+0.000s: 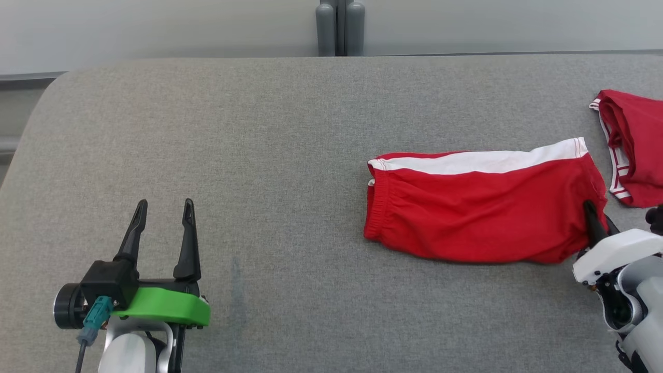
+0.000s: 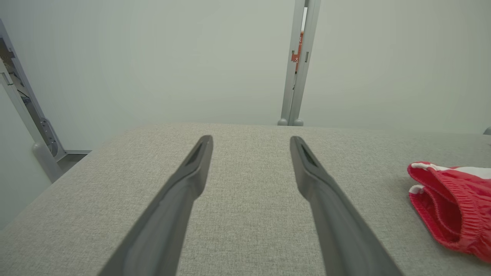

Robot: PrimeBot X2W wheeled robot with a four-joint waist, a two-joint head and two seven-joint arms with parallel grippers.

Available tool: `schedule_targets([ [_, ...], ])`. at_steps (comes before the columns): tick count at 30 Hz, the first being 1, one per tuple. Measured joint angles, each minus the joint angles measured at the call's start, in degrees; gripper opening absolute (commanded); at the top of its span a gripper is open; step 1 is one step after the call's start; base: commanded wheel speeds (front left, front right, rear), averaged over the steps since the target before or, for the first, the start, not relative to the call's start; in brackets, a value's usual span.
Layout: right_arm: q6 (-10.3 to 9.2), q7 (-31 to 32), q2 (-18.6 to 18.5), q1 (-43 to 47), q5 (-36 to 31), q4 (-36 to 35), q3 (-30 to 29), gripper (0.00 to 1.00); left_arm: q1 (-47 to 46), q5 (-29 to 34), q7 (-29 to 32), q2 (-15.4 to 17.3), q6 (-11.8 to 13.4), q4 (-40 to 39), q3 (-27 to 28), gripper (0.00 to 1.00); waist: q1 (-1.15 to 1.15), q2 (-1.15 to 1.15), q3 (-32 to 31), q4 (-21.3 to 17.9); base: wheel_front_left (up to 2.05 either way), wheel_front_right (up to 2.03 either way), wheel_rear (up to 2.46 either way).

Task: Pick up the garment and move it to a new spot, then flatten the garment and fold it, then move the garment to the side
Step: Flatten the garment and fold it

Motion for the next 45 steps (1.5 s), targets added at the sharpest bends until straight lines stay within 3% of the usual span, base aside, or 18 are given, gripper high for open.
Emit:
schedule_targets([
  [13,-0.02,-0.6,5.5,-3.0,-6.1,-10.5,1.6,0.0,0.4,0.3,0.0,0.0,-0.1,0.0,0.1,1.0,0.0,0.0,-1.3,0.4,0.0,0.0,0.0],
  [20,-0.02,3.1,10.6,-3.0,-9.4,-16.9,4.6,0.0,0.4,-0.3,0.0,0.0,-0.1,-0.2,-0.4,1.0,0.0,0.0,-1.4,1.4,0.0,0.0,0.0],
  [28,-0.02,4.9,14.3,-0.9,-12.4,-17.2,8.2,0.0,0.3,-1.5,0.0,0.0,0.4,-0.1,-1.7,1.0,0.0,0.0,-0.6,3.6,0.0,0.0,0.0],
  [37,-0.02,4.4,15.6,1.1,-14.2,-14.0,12.7,0.0,0.3,-2.0,0.0,0.0,0.9,-0.1,-2.6,1.0,0.0,0.0,0.4,5.4,0.0,0.0,0.0],
  [38,-0.02,3.9,15.7,1.2,-14.5,-13.6,12.8,0.38,0.3,-2.0,0.0,0.0,0.9,-0.1,-2.6,1.0,0.0,0.0,0.4,5.4,0.0,0.0,0.0],
  [39,-0.02,3.6,15.8,1.2,-14.6,-13.1,12.8,1.0,0.3,-2.0,0.0,0.0,1.0,0.0,-2.6,1.0,0.0,0.0,0.4,5.3,0.0,0.0,0.0],
  [45,-0.02,0.5,14.8,0.5,-13.5,-13.8,10.2,1.0,0.3,-2.0,0.0,0.0,1.0,0.3,-2.5,1.0,0.0,0.0,0.1,4.5,0.0,0.0,0.0],
])
